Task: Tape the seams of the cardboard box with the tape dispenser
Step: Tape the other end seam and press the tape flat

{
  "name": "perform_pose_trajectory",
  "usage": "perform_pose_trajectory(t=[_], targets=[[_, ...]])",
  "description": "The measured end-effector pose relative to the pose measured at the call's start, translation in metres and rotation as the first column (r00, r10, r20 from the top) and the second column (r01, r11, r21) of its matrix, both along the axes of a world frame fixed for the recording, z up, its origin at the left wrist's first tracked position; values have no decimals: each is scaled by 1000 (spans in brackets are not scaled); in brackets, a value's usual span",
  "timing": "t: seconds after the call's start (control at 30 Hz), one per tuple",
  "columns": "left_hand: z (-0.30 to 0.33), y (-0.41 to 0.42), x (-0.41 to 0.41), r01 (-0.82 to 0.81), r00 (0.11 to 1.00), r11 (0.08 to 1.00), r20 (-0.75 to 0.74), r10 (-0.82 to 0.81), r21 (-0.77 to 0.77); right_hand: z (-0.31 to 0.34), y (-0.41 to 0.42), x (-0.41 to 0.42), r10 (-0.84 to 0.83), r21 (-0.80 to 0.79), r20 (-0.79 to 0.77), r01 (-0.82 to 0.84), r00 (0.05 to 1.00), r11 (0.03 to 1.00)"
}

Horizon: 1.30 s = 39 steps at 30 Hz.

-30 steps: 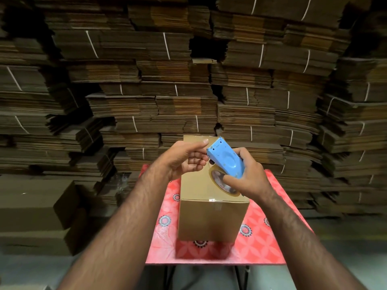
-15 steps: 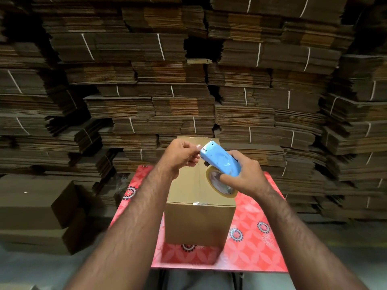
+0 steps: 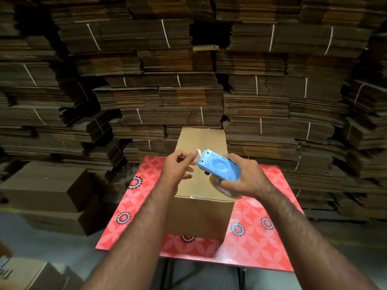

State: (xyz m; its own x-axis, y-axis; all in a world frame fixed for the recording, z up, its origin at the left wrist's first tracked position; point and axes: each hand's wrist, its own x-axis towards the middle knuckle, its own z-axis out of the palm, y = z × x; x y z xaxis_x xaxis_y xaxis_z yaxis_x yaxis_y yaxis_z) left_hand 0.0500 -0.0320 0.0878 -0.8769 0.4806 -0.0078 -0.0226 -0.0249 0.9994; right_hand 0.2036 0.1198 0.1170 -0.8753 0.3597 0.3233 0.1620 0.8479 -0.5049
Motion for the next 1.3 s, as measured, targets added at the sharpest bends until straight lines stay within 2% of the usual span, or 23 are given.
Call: perform_pose_trajectory(t=[0.07, 0.13, 0.3, 0.4, 0.53, 0.6, 0.7, 0.8, 0.97, 1.07, 1.3], targets=[[-4, 7, 9, -46, 988, 987, 155, 21, 156, -4, 4, -4, 9, 44, 36, -11, 999, 999], [-7, 9, 10, -91, 972, 972, 231, 39, 217, -6, 8, -9, 28, 93, 94, -37, 995, 995], [-18, -4, 6, -144, 944, 974, 318, 84, 173, -18, 10, -26, 88, 138, 115, -103, 989, 985], [-30, -21, 2, -212, 898, 965, 420, 131, 153, -24, 4, -41, 133, 178, 155, -160, 979, 971], [-38, -48, -8, -118, 826, 991, 560, 65, 59, -25, -1, -60, 196, 223, 227, -247, 954, 943], [-40, -57, -16, -57, 829, 998, 556, 55, -14, -27, -3, -68, 222, 214, 247, -277, 943, 937], [-40, -61, -32, -11, 888, 994, 456, 62, -112, -27, -10, -81, 225, 239, 302, -302, 926, 923], [-40, -59, -44, -39, 917, 985, 386, 102, -168, -26, -18, -94, 215, 266, 342, -314, 915, 912], [-56, -66, -53, -66, 904, 966, 395, 164, -250, -33, -20, -104, 202, 305, 454, -365, 868, 880], [-72, -81, -61, -149, 890, 931, 366, 273, -332, -35, -12, -97, 187, 332, 538, -411, 822, 849], [-81, -96, -60, -132, 907, 930, 337, 253, -342, -30, -14, -105, 132, 349, 629, -430, 766, 833]])
